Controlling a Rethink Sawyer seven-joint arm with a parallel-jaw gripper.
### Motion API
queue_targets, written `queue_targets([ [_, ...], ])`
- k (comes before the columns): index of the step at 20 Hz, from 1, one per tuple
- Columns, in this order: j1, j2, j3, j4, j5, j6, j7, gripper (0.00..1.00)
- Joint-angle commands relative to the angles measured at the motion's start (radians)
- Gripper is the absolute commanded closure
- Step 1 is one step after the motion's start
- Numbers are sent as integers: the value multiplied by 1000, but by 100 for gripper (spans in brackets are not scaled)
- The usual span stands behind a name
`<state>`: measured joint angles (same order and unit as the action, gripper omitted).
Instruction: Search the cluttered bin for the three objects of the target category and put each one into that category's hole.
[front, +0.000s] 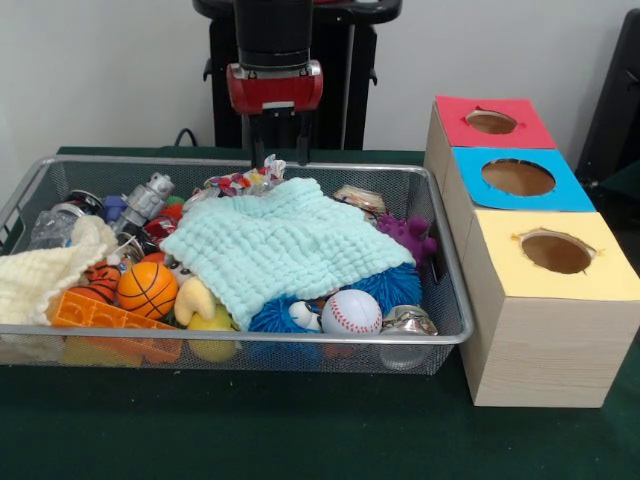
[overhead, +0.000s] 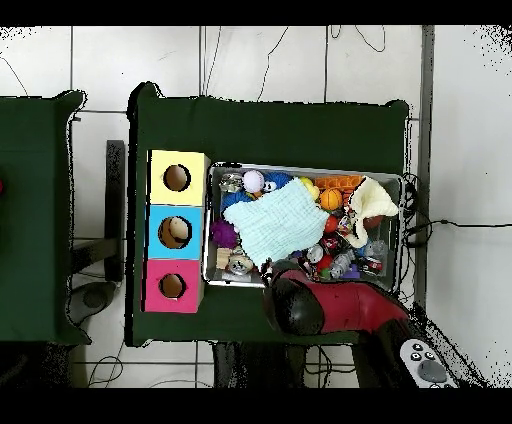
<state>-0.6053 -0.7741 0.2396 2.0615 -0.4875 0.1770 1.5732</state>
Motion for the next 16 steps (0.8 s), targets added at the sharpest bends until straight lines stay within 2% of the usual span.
queue_targets([
  [1,92,19,-42,-149,-10,-40,131,0],
  [12,212,173,-214,-197,-37,-124,158,0],
  [16,225,206,-239,-211,-19,-120,148,0],
])
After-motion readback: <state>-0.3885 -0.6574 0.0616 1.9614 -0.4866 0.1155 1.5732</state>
